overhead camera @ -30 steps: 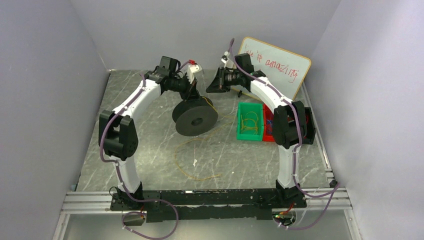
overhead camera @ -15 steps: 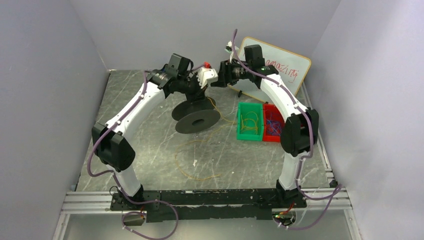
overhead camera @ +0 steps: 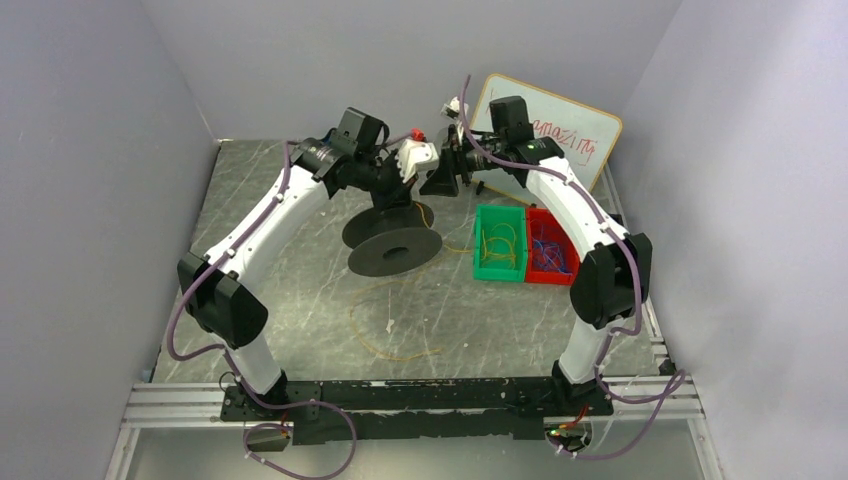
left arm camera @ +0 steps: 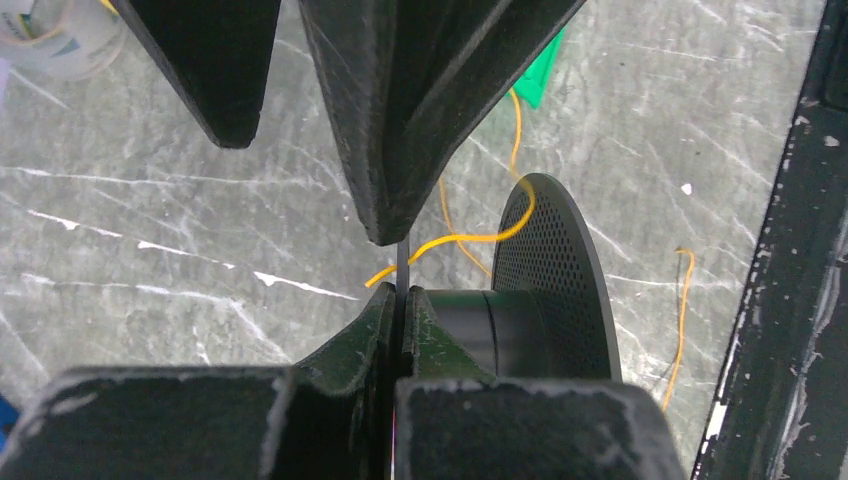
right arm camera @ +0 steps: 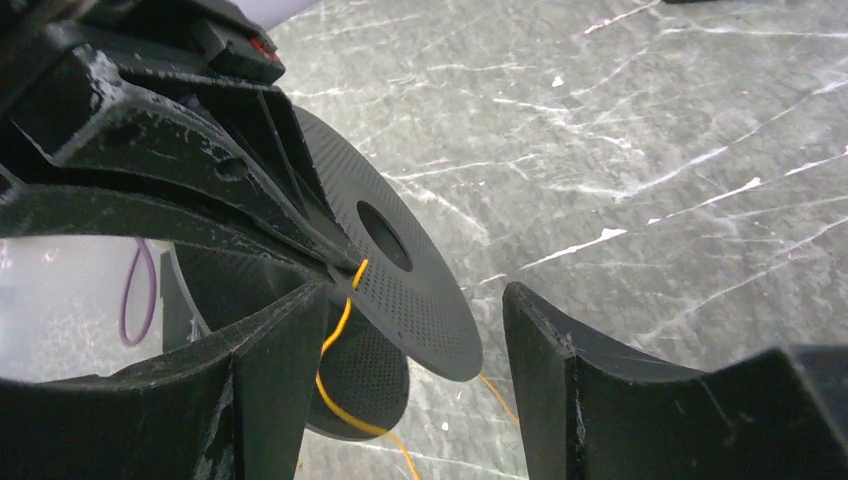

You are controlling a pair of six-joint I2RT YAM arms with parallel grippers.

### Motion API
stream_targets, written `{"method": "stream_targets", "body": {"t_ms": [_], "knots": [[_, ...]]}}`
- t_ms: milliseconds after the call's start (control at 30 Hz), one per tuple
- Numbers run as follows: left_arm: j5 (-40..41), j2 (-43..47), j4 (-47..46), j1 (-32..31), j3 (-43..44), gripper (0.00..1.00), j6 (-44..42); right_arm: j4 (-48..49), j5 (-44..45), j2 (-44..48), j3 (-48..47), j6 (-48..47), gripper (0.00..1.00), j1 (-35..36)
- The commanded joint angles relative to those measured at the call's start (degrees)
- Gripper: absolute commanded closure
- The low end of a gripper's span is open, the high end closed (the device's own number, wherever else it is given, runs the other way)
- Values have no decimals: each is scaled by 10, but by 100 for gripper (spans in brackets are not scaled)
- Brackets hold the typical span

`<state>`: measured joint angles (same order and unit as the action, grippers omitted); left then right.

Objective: Wrap the cables

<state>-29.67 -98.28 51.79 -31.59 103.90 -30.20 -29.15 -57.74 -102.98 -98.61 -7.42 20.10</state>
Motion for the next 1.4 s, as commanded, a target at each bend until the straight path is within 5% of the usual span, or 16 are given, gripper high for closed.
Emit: {"method": "stream_targets", "body": {"t_ms": [0,633,733,933,1133,1233,1367], "knots": [[-59,31,9,-5,37,97,8,-34,-44,13,3,-93,32,6],[-58,5,22,-17,61,97,3,-130,-31,-10,-16,-189,36,38],[-63,4,27,-17,62,98,1,-127,-32,-11,-15,-198,45,39],[-77,5,44,-18,58,97,-13,-151,-37,-14,-29,-228,96,39],[-77,9,52,-17,56,96,-18,-152,-25,7,-13,-247,100,39],[-73,9,55,-18,62,80,-16,-145,-20,17,-5,-239,100,39],[-50,13,53,-17,66,38,-17,-121,12,32,6,-222,100,39]]}}
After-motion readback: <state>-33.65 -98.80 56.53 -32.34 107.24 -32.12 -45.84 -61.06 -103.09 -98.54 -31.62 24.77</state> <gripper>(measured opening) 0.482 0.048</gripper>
